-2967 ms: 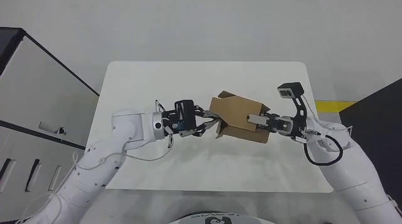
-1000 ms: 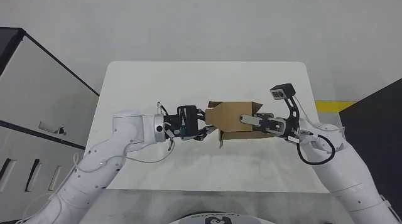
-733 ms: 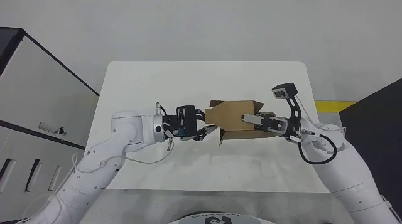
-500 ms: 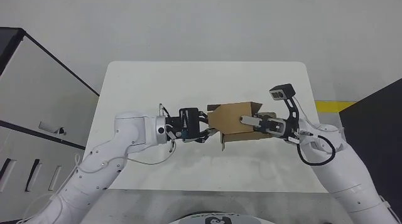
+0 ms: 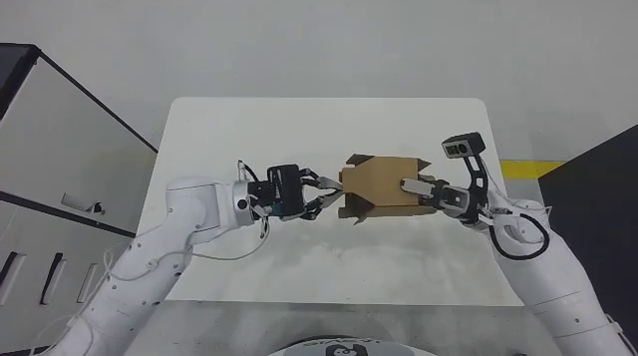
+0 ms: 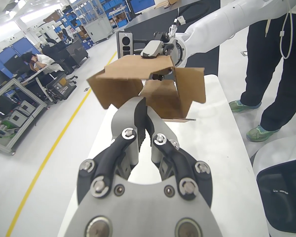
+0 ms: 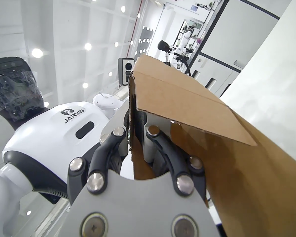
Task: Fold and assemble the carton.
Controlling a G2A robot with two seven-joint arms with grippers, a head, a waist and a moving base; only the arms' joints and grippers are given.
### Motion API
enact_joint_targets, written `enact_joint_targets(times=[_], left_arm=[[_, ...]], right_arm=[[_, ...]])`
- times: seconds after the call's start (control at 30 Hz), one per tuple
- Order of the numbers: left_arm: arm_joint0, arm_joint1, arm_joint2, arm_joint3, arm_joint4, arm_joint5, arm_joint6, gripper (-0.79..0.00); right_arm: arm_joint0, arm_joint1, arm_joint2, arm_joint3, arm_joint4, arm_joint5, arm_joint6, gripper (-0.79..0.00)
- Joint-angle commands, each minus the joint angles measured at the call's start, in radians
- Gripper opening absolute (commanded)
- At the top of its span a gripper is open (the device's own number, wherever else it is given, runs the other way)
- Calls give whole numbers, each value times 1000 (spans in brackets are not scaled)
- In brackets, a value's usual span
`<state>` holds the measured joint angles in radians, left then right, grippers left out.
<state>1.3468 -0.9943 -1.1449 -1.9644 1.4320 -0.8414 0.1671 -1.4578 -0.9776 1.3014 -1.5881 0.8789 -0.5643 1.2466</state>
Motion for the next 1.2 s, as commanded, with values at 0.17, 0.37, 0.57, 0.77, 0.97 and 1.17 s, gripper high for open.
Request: enact_joint_targets(times=[0.17,0.37,0.57,0.77,0.97,1.17], left_arm=[[44,11,-60,-28,7,-1,16,-785],[71,17,-88,-36,17,-3,29,-785],[95,23,-106,-36,35,-15,37,-785],[99,24,-110,-33,37,-7,30,-785],[106,23,-107,-45,31,4,34,-785],[114,26,-112,-53,38,-8,65,-785]], right_arm=[[23,-9,-3,33,70,30,39,-785],[32,-16,-7,37,66,29,38,-785],[31,-21,-5,38,83,24,33,-785],[31,-21,-5,38,83,24,33,-785],[26,-27,-15,49,118,83,9,-785],[40,-32,-10,99,140,124,24,-785]])
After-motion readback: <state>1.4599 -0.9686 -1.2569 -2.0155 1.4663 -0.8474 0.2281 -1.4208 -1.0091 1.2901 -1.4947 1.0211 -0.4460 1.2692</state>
